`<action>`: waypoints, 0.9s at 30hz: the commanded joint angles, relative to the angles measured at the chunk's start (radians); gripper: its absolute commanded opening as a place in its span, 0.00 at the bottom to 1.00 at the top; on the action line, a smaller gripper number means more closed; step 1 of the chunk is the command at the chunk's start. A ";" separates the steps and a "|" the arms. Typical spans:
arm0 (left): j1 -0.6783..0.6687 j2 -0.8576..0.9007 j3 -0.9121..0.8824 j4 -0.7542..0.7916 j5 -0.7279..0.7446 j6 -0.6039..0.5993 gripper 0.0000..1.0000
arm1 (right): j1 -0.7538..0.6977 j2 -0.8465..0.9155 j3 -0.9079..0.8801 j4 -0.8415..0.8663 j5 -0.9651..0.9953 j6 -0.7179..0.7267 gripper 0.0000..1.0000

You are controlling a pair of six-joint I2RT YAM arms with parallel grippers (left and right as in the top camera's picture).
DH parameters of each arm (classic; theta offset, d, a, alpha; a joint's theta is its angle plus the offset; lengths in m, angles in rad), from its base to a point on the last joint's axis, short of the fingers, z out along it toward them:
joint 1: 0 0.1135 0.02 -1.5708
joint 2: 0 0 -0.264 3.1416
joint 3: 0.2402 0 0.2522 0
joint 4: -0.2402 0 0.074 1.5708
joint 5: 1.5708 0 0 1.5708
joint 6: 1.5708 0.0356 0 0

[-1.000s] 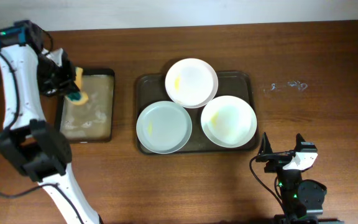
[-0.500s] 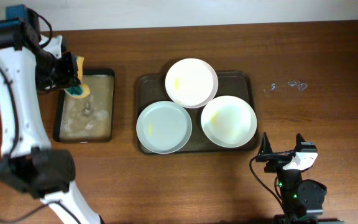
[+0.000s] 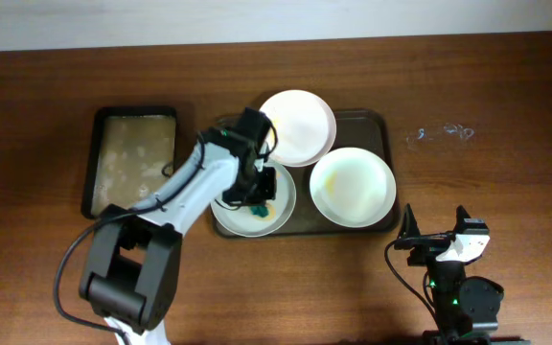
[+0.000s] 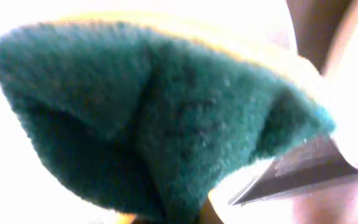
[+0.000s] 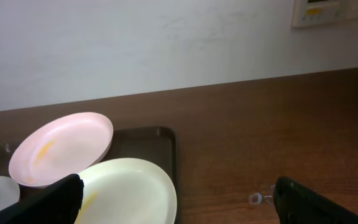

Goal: Clean dirty plates on tray and stack at the side

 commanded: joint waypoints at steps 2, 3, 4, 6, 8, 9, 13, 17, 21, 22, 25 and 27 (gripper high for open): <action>-0.036 -0.016 -0.095 0.133 -0.149 -0.130 0.00 | 0.005 -0.006 -0.008 -0.003 0.009 0.000 0.98; -0.035 -0.016 -0.095 0.156 -0.176 -0.130 0.00 | 0.005 -0.006 -0.008 -0.003 0.009 0.000 0.98; -0.035 -0.016 -0.095 0.157 -0.175 -0.130 0.45 | 0.005 -0.006 -0.008 -0.003 0.009 0.000 0.98; -0.033 -0.017 -0.087 0.148 -0.174 -0.129 0.64 | 0.005 -0.006 -0.008 -0.003 0.009 0.000 0.98; -0.029 -0.024 -0.047 0.096 -0.171 -0.129 0.68 | 0.005 -0.006 -0.008 -0.003 0.009 0.000 0.98; -0.026 -0.030 -0.026 0.070 -0.171 -0.129 0.68 | 0.005 -0.006 -0.008 -0.003 0.009 0.000 0.98; -0.026 -0.104 0.128 -0.094 -0.172 -0.129 0.71 | 0.005 -0.006 -0.008 -0.003 0.009 0.000 0.98; 0.018 -0.234 0.235 -0.208 -0.172 -0.129 0.82 | 0.005 -0.006 -0.008 -0.003 0.009 0.000 0.98; 0.169 -0.387 0.240 -0.317 -0.173 -0.129 1.00 | 0.005 -0.006 -0.008 -0.003 0.009 0.000 0.98; 0.211 -0.409 0.240 -0.357 -0.182 -0.129 0.99 | 0.005 -0.006 -0.008 -0.003 0.009 0.000 0.98; 0.303 -0.435 0.240 -0.489 -0.234 -0.129 1.00 | 0.005 -0.006 -0.008 -0.003 0.009 0.000 0.98; 0.346 -0.432 0.240 -0.557 -0.258 -0.129 0.99 | 0.006 -0.006 -0.008 0.064 -0.094 0.100 0.98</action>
